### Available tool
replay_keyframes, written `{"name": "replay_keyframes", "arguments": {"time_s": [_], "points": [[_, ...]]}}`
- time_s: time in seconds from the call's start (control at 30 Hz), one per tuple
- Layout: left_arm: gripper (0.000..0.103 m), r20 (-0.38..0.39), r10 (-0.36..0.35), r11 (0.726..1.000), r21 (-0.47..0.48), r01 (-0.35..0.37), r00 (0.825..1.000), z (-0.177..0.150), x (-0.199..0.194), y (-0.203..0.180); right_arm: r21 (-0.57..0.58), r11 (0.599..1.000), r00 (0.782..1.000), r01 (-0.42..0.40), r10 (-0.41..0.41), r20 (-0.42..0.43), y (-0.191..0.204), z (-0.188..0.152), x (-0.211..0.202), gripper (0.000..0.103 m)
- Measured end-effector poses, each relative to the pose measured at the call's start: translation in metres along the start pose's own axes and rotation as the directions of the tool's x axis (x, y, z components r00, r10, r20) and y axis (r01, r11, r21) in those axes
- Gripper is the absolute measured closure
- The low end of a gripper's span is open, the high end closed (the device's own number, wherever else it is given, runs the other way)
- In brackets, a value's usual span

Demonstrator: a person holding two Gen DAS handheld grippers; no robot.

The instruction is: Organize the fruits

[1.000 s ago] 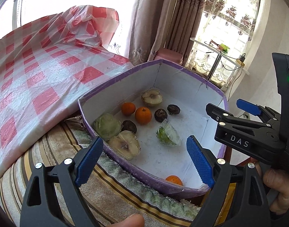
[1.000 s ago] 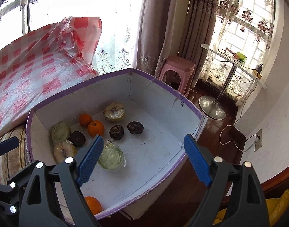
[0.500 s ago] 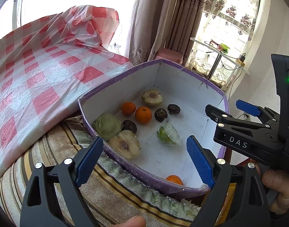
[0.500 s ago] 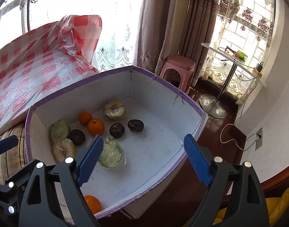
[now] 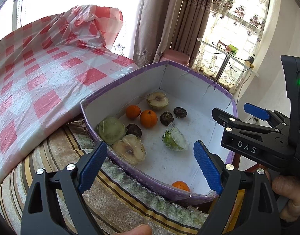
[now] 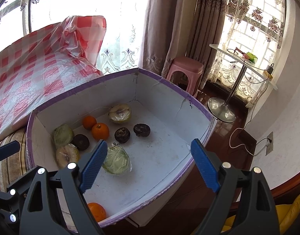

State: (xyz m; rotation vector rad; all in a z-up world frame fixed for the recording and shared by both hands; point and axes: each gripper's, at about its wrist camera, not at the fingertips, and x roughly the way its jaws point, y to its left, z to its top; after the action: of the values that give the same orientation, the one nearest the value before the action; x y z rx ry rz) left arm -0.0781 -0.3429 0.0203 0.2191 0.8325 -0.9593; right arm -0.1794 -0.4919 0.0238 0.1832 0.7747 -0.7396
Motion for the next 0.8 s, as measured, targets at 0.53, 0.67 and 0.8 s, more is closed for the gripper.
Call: {"name": "replay_keyframes", "arguments": {"time_s": [0.53, 0.67, 0.8], "points": [[0.016, -0.001, 0.001, 1.000, -0.002, -0.001, 1.000, 0.0007, 0.0005, -0.0004, 0.005, 1.000, 1.000, -0.004, 0.004, 0.000, 0.0012, 0.0007, 0.0020, 0.016], [0.016, -0.001, 0.001, 1.000, -0.002, -0.001, 1.000, 0.0006, 0.0004, -0.0004, 0.004, 1.000, 1.000, -0.002, 0.002, 0.000, 0.0010, 0.0011, 0.0024, 0.016], [0.016, -0.001, 0.001, 1.000, -0.002, -0.001, 1.000, 0.0013, 0.0007, -0.0007, 0.005, 1.000, 1.000, 0.000, 0.000, 0.002, 0.0003, 0.0010, 0.0023, 0.016]]}}
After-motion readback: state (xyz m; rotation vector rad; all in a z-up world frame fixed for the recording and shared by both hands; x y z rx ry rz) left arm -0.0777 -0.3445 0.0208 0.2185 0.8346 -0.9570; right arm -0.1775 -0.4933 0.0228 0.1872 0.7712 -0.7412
